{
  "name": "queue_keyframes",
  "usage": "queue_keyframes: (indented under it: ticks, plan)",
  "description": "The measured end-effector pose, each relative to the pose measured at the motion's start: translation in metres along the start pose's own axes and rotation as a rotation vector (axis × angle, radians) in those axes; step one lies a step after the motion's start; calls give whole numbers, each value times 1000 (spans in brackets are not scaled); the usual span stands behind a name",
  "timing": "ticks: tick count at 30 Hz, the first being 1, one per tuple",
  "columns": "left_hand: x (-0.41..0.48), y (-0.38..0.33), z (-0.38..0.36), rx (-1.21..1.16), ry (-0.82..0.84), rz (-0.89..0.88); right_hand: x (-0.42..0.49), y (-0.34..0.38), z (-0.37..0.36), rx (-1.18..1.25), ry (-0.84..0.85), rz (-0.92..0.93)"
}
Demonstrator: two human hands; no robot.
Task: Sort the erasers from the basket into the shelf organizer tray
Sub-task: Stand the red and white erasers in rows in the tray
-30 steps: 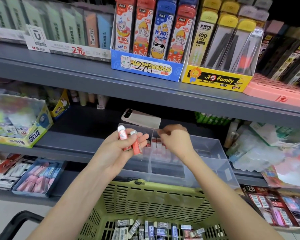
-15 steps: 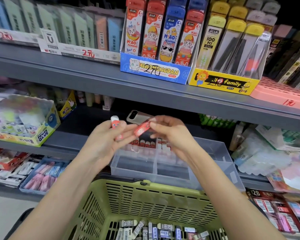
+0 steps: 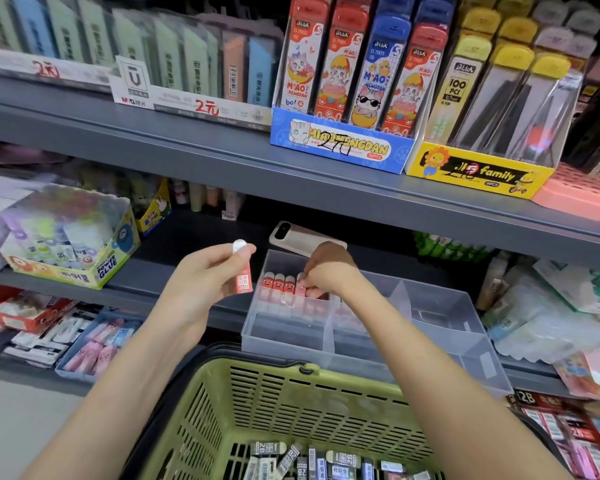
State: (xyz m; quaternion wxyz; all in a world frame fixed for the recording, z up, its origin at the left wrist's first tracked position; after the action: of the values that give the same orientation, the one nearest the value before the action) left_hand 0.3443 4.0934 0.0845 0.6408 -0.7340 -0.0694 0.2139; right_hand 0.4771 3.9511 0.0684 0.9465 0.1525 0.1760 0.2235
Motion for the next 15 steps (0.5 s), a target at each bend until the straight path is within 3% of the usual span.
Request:
queue_keyframes:
  ticks: [3, 8, 10, 11, 13, 15]
  plan:
    - [1, 2, -4, -56, -32, -11, 1, 9, -3, -265, -118, 127]
    - [1, 8, -11, -1, -47, -26, -9, 12, -1, -279, -184, 212]
    - [2, 9, -14, 9, -41, -43, -27, 19, 13, -81, -304, 293]
    - [2, 8, -17, 23, -30, -54, -37, 20, 18, 166, -315, 328]
    - [3, 6, -24, 57, 6, -91, -54, 25, 18, 711, -178, 363]
    - [3, 3, -34, 103, 37, -144, -66, 27, 20, 895, -69, 394]
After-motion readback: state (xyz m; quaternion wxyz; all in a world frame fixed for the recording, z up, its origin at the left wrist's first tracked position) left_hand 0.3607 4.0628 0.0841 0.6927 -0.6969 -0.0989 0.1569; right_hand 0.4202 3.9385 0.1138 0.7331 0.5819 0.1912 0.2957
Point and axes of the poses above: each hand's wrist, its own x-axis towards the middle knuckle, its own z-axis out of the back of the hand, y = z × x, the point moved 8 cm from there along x, towards the middle knuckle, and after that the axes turned 8 degrees about z, right-handed, at the moved point
